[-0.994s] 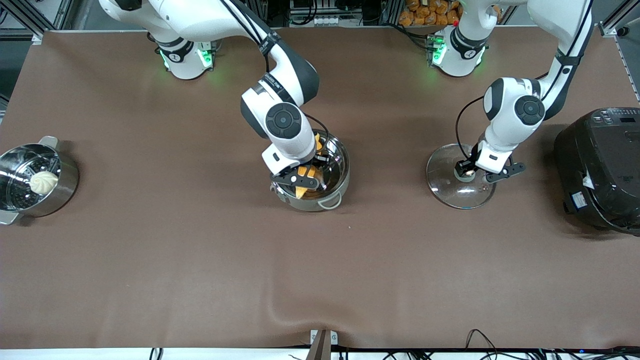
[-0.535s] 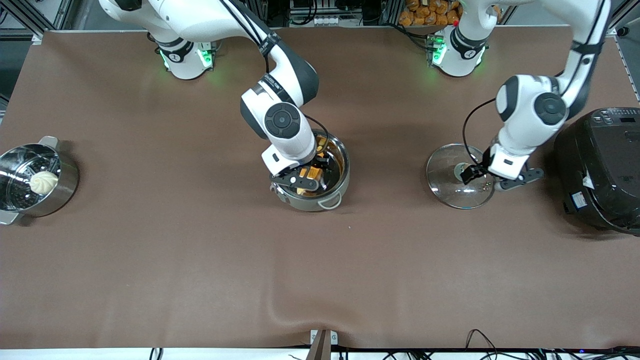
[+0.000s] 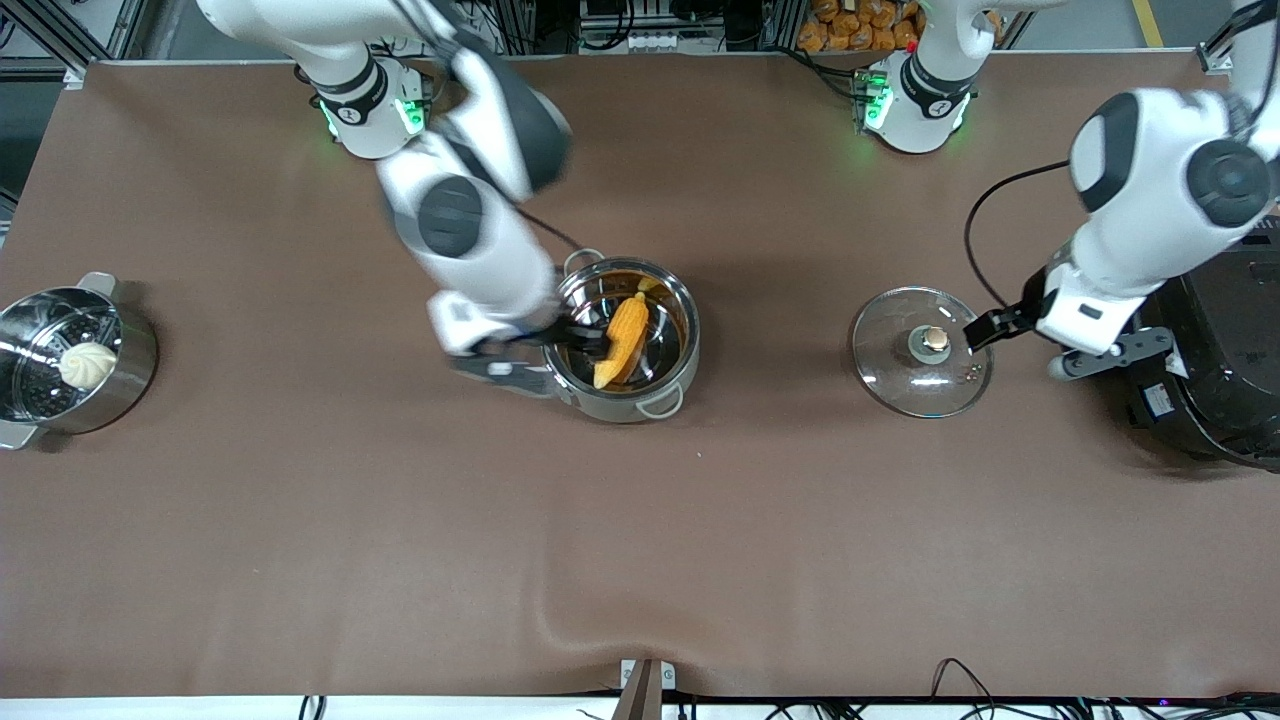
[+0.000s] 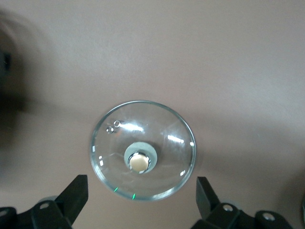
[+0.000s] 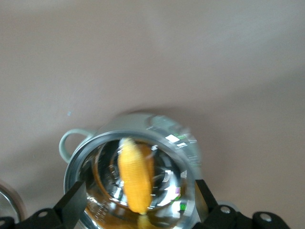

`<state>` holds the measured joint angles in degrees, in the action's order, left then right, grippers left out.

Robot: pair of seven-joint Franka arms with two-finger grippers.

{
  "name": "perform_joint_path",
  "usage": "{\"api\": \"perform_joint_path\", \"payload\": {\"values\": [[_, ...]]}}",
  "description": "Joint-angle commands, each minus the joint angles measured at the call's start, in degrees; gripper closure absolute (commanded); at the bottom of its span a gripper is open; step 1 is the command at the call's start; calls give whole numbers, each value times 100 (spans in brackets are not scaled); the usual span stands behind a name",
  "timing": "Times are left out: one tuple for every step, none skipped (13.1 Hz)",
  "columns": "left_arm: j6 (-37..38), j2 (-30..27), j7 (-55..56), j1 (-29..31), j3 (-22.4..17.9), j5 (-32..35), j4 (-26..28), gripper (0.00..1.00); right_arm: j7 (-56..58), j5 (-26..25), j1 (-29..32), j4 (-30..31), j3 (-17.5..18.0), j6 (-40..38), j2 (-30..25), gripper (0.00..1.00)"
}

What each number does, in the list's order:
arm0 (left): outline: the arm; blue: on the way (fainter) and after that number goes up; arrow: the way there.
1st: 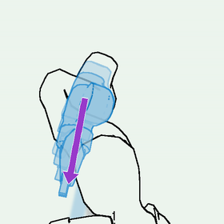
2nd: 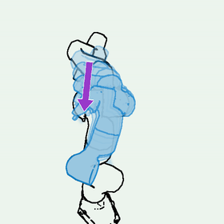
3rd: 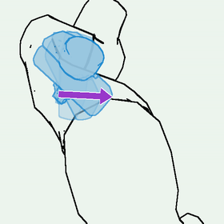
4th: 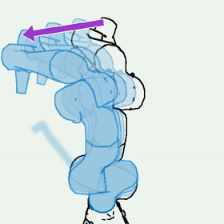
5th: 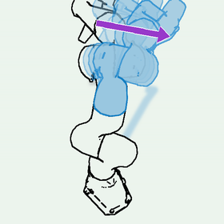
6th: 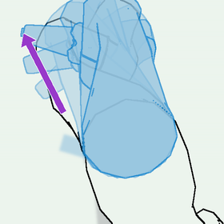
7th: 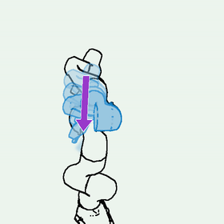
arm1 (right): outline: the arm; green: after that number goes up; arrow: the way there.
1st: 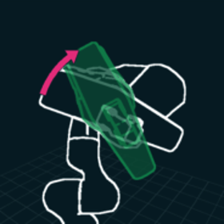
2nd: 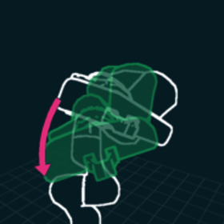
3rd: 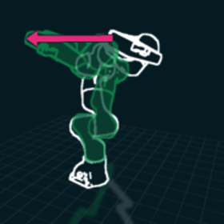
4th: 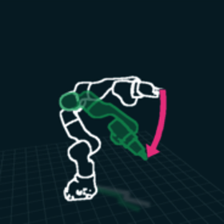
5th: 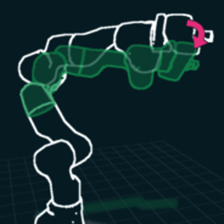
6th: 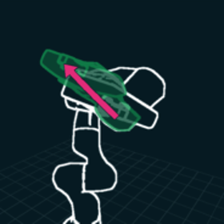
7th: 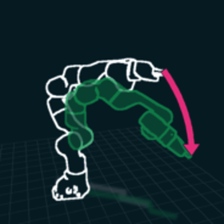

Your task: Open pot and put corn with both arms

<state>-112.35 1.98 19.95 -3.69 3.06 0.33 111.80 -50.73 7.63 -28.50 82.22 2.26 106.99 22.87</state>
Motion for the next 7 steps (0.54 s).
{"api": "perform_joint_path", "payload": {"values": [[975,13,-631,70,28,107,-693,0,805,37,957,364,126,-1009,-1124,0],[1135,-74,-746,70,20,107,-825,0,1481,-7,1239,364,117,-1326,-1388,0],[1267,-128,-756,70,11,107,-913,0,1992,-59,1485,373,108,-1573,-1634,0],[1425,-224,-765,70,11,107,-1062,0,2267,-121,1696,356,108,-1836,-1863,0],[1618,-268,-773,61,28,107,-1246,0,2418,-182,1873,269,108,-2048,-2013,0],[1837,-269,-774,61,37,107,-1475,0,2628,-200,2022,198,100,-2172,-2137,0],[2066,-251,-774,61,37,99,-1694,0,2969,-235,2207,206,91,-2199,-2303,0]]}}
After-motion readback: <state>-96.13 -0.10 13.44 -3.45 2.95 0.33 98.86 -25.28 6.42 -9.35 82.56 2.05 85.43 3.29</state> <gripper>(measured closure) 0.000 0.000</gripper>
